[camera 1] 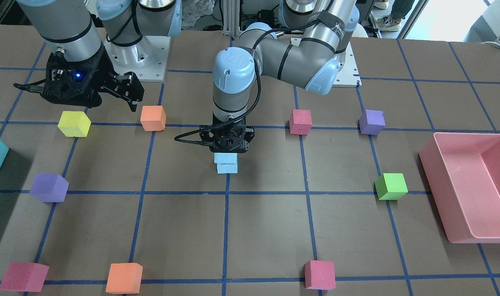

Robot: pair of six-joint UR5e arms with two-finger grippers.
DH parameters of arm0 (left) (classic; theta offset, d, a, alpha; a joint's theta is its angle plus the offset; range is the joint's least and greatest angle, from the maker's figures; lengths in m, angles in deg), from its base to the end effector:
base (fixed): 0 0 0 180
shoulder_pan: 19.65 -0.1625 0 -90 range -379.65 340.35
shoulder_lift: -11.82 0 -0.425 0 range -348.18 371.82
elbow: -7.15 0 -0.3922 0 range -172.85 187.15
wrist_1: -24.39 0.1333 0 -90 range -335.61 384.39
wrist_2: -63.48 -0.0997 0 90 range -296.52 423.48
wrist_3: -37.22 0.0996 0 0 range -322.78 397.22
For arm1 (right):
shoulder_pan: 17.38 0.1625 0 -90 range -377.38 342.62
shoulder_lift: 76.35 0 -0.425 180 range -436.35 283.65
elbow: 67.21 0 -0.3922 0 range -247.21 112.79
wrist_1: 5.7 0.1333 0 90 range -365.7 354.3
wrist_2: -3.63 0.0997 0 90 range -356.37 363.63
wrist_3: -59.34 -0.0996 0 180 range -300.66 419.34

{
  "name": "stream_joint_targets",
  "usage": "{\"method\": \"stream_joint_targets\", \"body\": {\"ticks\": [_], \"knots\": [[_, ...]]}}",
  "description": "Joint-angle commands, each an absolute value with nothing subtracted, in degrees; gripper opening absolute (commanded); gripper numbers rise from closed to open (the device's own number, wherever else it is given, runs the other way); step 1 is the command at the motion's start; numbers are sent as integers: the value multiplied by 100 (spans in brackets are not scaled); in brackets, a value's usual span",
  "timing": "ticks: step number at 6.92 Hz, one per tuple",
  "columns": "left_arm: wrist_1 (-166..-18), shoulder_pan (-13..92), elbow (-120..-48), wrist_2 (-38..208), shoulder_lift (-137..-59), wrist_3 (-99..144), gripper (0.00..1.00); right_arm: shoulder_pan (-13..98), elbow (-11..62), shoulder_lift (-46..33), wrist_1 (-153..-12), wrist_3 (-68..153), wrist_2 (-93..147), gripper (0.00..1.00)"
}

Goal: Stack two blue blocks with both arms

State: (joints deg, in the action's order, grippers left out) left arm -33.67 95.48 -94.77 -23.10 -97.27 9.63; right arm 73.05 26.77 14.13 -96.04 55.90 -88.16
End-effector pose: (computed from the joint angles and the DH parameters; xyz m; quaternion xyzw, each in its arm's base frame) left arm -0.3709 -0.4627 0.2643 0.0212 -0.9993 -0.0060 0.0303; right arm 0.1338 -0.4810 0.4586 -0.0258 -0.9992 -0.0270 0.0165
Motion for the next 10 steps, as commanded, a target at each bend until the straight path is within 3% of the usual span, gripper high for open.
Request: {"method": "stream_joint_targets", "body": {"ticks": [1,3,4,5,8,10], "knots": [[-3415,9548,-9480,-2336,-9752,928,0,7306,2684,1418,-9605,5565,-8804,100],[-3397,9557,-9480,-2310,-9900,770,0,7306,2675,1418,-9622,5565,-8830,100],[-3397,9557,-9480,-2327,-9945,778,43,7306,2683,1418,-9622,5556,-8839,100],[-3345,9557,-9480,-2345,-9971,778,76,7306,2684,1409,-9631,5556,-8848,100],[-3336,9548,-9437,-2327,-9850,778,85,7315,2692,1409,-9666,5547,-8830,100],[-3475,9443,-9297,-2109,-9595,778,96,7323,2640,1427,-9666,5529,-8760,100]]}}
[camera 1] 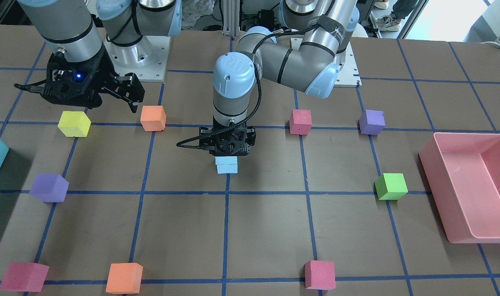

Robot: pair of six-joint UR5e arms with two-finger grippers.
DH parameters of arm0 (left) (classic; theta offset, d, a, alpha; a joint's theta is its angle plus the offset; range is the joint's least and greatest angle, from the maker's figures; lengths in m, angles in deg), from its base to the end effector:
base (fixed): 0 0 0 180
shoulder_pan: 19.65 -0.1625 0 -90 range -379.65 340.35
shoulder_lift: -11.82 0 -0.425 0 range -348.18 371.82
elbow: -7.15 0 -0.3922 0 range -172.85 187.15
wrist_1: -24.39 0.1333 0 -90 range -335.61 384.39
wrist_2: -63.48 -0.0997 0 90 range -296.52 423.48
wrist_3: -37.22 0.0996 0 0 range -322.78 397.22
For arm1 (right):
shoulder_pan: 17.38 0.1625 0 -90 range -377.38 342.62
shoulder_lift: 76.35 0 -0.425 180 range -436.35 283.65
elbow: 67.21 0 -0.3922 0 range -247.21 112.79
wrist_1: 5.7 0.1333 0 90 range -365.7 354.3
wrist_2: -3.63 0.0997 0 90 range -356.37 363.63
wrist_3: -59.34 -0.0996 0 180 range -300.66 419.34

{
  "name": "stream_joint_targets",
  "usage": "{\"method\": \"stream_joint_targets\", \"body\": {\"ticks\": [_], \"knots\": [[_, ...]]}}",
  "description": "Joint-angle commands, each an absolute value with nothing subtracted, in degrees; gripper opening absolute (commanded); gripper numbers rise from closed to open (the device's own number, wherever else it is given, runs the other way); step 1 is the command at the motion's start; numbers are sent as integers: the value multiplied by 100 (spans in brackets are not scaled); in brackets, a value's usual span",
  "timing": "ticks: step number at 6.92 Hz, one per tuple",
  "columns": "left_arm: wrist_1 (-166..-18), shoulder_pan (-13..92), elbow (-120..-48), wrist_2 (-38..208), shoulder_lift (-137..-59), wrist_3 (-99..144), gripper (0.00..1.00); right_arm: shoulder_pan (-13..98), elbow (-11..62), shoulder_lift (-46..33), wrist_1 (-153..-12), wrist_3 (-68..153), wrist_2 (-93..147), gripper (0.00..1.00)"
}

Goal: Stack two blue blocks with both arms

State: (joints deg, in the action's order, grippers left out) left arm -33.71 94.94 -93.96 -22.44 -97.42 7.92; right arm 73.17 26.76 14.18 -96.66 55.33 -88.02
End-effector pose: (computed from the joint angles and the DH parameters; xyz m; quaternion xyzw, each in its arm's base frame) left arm -0.3694 -0.4698 0.2690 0.0406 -0.9985 -0.0041 0.0379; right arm 0.1351 -0.4816 0.4602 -0.0299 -0.9992 -0.0210 0.0152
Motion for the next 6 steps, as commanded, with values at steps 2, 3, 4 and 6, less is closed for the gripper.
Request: {"method": "stream_joint_targets", "body": {"ticks": [2,3,4,6], "knots": [[-4437,8980,-8867,-2151,-9209,1013,100,7332,2657,1444,-9666,5599,-8479,100],[-5104,8551,-8639,-2221,-8963,1624,100,7332,2666,1444,-9675,5608,-8479,100],[-5598,8076,-8402,-2378,-8726,2309,100,7332,2675,1444,-9675,5608,-8470,100],[-6224,7363,-8180,-2965,-8286,3829,100,7341,2684,1444,-9675,5591,-8470,100]]}}
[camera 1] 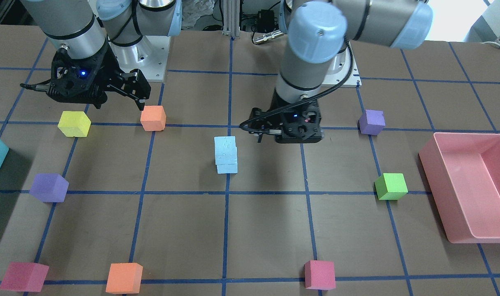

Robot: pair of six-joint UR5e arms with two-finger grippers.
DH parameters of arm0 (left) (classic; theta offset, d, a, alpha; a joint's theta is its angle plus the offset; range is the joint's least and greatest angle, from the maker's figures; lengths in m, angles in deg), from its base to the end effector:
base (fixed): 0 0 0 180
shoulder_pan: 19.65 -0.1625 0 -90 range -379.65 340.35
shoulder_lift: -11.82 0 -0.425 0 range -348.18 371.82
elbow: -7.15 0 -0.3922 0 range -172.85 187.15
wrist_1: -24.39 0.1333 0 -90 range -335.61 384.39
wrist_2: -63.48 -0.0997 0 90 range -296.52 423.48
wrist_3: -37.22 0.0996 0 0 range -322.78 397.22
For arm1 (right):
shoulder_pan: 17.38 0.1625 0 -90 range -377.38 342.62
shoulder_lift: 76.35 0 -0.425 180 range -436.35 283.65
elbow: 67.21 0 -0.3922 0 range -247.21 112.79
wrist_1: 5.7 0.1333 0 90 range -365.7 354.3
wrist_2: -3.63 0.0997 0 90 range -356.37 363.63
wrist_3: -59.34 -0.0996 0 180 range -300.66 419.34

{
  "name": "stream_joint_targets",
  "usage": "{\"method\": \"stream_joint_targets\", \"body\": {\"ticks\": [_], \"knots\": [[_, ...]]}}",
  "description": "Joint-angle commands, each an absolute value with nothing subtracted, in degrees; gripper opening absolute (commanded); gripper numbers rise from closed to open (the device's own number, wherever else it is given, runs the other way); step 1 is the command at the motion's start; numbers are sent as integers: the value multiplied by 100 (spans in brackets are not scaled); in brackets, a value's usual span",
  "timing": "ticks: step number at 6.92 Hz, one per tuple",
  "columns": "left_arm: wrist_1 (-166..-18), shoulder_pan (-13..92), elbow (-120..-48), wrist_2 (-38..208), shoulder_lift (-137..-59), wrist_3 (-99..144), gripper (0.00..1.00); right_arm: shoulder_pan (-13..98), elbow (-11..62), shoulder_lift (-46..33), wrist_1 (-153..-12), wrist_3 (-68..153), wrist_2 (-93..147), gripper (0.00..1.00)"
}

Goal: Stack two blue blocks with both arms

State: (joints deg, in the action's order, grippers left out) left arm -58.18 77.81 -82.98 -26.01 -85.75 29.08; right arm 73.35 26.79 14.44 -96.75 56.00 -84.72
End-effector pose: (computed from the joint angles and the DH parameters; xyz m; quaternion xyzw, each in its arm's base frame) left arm -0.2037 -0.5219 0.4312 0.0059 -1.0000 -0.0029 0.0041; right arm 0.1423 -0.4798 0.4623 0.0230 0.9995 0.0193 0.0137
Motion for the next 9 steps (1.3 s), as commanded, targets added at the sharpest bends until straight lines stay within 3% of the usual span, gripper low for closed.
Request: {"method": "stream_joint_targets", "body": {"ticks": [1,9], "knots": [[-6332,7299,-8171,-3308,-7953,4019,100,7332,2684,1444,-9675,5608,-8479,100],[-5884,7000,-8347,-2863,-7634,4065,100,7324,2658,1427,-9658,5503,-8496,100]]}}
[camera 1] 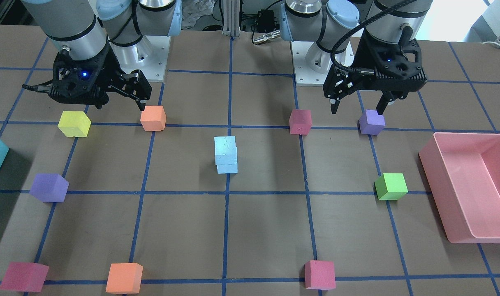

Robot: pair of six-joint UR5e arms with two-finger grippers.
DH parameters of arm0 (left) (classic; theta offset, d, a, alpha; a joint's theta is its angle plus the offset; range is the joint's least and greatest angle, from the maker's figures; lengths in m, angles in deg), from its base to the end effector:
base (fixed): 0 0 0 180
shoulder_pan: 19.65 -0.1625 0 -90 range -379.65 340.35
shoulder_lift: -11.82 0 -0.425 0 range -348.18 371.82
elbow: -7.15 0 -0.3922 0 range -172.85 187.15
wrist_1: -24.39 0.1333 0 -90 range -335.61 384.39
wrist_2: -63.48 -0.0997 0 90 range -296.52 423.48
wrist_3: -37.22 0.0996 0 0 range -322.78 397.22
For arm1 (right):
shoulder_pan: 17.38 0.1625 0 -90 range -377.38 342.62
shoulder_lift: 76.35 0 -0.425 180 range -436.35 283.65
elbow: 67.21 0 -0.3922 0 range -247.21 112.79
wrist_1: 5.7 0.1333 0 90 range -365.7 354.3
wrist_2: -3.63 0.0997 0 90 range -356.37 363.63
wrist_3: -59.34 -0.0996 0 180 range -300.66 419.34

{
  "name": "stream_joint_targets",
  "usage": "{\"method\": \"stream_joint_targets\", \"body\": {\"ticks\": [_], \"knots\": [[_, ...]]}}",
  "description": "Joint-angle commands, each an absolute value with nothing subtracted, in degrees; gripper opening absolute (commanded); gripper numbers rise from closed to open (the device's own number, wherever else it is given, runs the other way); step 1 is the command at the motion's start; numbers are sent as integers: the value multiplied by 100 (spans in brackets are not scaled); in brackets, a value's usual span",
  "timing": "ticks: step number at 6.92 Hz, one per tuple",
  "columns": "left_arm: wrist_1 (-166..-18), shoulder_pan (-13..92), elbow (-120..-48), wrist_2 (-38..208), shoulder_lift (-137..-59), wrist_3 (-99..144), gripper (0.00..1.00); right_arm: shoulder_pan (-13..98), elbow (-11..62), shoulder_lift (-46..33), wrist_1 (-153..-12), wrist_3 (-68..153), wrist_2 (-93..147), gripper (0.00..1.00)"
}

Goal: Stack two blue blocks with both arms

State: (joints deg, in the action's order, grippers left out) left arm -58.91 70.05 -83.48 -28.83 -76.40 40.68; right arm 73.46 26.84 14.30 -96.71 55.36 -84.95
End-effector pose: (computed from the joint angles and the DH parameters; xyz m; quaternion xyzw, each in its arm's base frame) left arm -0.1267 -0.4919 0.5102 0.0261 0.9971 -0.0677 0.0223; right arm 0.1428 -0.4801 0.4606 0.0276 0.9993 0.0214 0.0115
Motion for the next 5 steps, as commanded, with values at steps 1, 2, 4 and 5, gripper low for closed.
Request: {"method": "stream_joint_targets", "body": {"ticks": [1,2,4,5], "knots": [[-5884,6999,-8347,-2881,-7634,4065,100,7324,2640,1436,-9649,5512,-8505,100],[-5884,7008,-8347,-2881,-7634,4065,100,7324,2640,1436,-9649,5512,-8583,100],[-5893,7026,-8355,-2898,-7634,4065,100,7315,2649,1436,-9649,5503,-8602,100],[-5893,7034,-8364,-2872,-7634,4065,100,7315,2648,1436,-9658,5503,-8602,100]]}}
